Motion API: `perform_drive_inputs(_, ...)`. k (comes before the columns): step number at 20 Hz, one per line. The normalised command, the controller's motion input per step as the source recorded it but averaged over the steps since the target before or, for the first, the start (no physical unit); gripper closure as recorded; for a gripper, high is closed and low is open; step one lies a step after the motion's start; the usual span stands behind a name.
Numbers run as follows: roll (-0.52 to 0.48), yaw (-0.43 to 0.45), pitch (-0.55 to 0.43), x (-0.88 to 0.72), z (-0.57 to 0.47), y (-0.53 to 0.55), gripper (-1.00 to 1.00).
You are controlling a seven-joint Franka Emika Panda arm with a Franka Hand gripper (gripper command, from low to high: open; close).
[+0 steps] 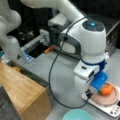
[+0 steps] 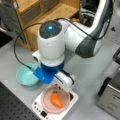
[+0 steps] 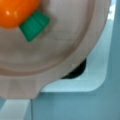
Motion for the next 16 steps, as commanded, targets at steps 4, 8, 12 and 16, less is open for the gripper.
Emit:
perform_drive_inputs(4,-0.225,0.183,-0.068,-0.54,0.05,-0.3,-1.0)
perform_drive_inputs(8,-0.196,0.184,-0.067,-0.61,0.06,-0.32,-1.0)
perform_drive_inputs(12,-0.198,0.181,-0.039,-0.67,0.19,-0.23,-1.0)
perform_drive_inputs(16,-0.23,0.182,0.025,-0.62,0.35,-0.11,-1.0)
